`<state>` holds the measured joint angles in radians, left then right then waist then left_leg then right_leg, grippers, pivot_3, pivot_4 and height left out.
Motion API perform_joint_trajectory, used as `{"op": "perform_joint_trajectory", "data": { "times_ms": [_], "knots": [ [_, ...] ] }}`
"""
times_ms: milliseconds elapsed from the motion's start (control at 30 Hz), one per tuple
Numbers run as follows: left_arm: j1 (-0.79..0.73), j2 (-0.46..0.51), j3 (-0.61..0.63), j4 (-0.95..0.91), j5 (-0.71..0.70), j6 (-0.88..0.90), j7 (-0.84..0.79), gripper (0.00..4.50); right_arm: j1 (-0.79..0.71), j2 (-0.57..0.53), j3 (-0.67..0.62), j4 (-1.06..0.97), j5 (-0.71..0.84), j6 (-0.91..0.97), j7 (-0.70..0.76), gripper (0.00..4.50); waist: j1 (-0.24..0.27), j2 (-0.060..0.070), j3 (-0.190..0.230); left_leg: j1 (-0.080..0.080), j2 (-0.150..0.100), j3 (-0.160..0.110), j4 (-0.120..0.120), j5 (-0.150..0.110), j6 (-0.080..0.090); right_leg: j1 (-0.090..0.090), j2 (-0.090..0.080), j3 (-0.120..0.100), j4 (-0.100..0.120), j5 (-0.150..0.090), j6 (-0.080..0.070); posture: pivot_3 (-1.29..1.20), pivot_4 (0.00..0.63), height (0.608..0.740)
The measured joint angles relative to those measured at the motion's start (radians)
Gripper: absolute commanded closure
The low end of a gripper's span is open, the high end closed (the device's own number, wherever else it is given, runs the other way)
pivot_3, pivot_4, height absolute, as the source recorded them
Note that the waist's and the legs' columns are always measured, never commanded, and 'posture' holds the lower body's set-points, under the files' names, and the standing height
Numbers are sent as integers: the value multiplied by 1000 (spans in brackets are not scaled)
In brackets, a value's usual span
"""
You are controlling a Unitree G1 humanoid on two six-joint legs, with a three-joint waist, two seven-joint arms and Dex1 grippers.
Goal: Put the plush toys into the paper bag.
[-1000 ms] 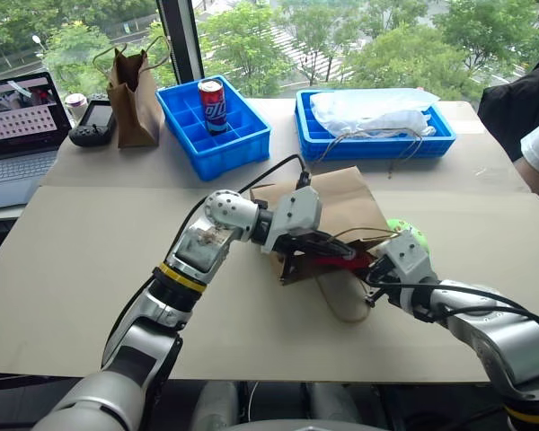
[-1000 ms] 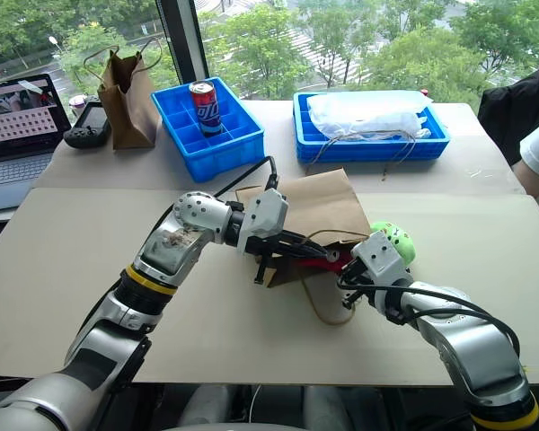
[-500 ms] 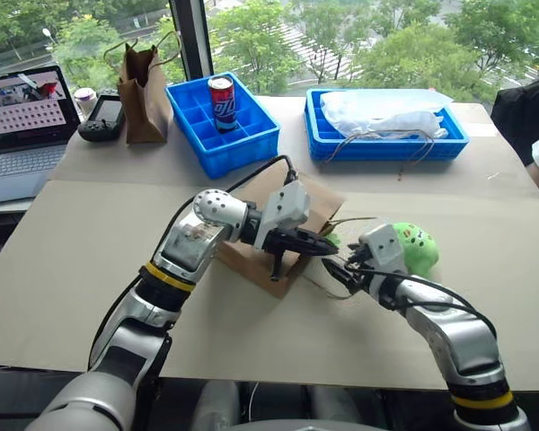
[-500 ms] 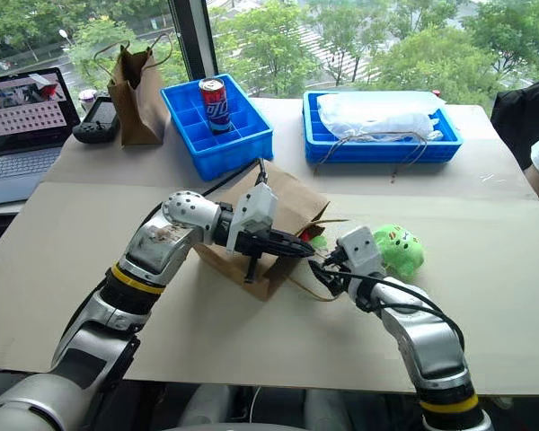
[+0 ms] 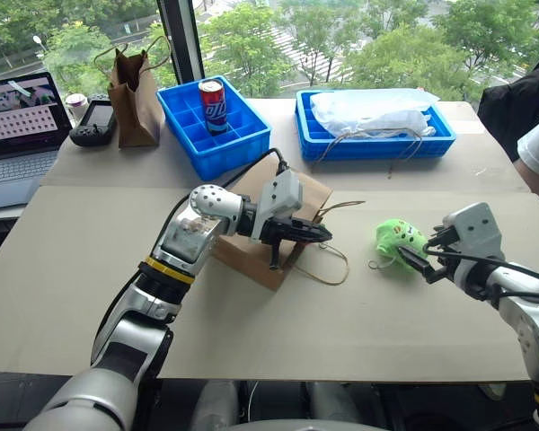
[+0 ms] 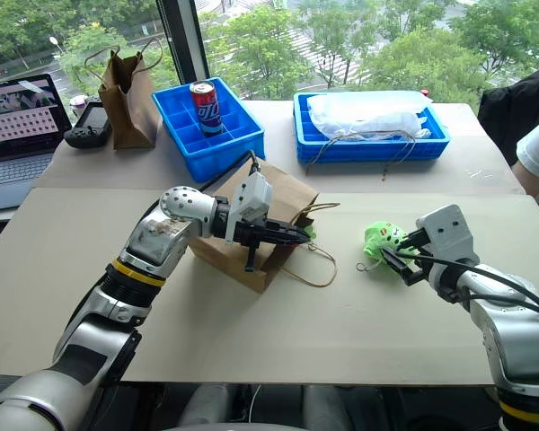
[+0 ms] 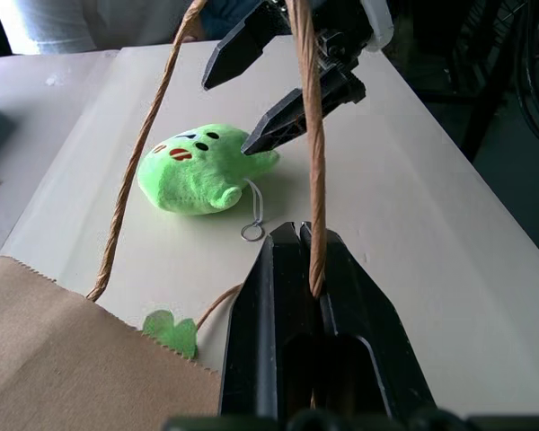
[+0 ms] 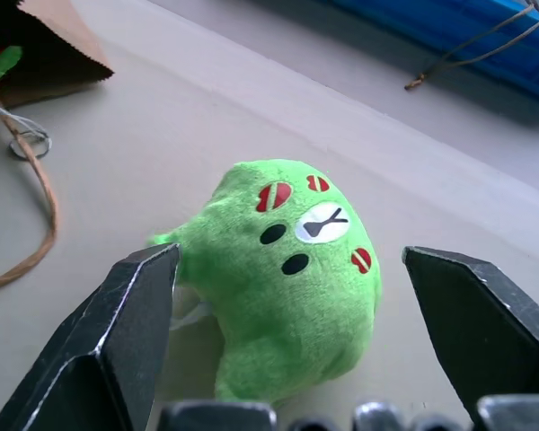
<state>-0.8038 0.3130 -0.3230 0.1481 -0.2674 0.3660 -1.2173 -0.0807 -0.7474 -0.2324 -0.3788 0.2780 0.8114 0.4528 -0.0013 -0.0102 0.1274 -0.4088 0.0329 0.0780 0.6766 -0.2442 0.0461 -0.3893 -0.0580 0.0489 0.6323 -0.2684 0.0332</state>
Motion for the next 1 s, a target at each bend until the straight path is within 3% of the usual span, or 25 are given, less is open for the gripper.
{"op": "perform_joint_trajectory", "data": {
  "times_ms": [33, 133, 233, 433, 500, 700, 867, 1000],
  "knots": [
    [-7, 1, 1, 5, 0, -5, 2, 4500, -22, 12, 24, 52, -13, -10, -2, 81, 0, 0, 0, 0, 0, 0, 0, 0, 0, 0, 0, 0, 0, 0, 0, 0, 150, 724],
    [-26, 2, 3, 25, 2, -23, 7, 4500, -71, 70, 61, 157, -23, -24, -5, 770, 1, 0, 0, -1, 0, 0, 0, 0, 0, -1, 0, 0, 0, 0, 0, 0, 150, 724],
    [-53, 8, 6, 65, 11, -37, 7, 4500, -97, 90, 69, 195, -23, -24, -7, 1820, 1, 0, 0, -2, 0, 0, 0, 0, 0, -1, 0, 0, -1, 0, 0, 0, 150, 724],
    [-63, 17, 20, 79, 11, -40, 5, 4500, -36, 80, 25, 110, -20, -70, 6, 3788, 5, 1, 0, -3, 0, 0, 0, 0, 0, -1, -1, 0, -1, 0, 1, 0, 150, 724],
    [-61, 18, 21, 79, 12, -39, 7, 4500, -40, 68, -30, -4, 60, 2, 29, 4303, 4, 1, 0, -3, 1, 0, 0, 0, 0, -2, -1, 0, 0, 0, 1, 0, 150, 724],
    [-61, -14, 21, 82, 12, -33, 31, 4500, -187, 49, 10, -252, 235, 245, 44, 4498, -4, 0, 0, -2, 1, -2, 0, 0, 0, -1, 0, -1, 0, 0, 0, 0, 150, 724],
    [-99, -41, 21, 107, 12, -32, 31, 4500, -262, 213, 200, -163, 221, 261, -21, 4498, -3, 0, 0, -6, 0, -2, 1, 0, 0, -4, 0, -1, 0, 0, 0, 0, 150, 724],
    [-147, -34, 49, 114, 7, -30, 25, 4500, -283, 272, 255, -51, 184, 189, -23, 4498, 5, 0, 0, -7, -1, -2, 0, 0, 0, -4, -1, -1, 0, 0, 0, 0, 150, 724]
  ]
}}
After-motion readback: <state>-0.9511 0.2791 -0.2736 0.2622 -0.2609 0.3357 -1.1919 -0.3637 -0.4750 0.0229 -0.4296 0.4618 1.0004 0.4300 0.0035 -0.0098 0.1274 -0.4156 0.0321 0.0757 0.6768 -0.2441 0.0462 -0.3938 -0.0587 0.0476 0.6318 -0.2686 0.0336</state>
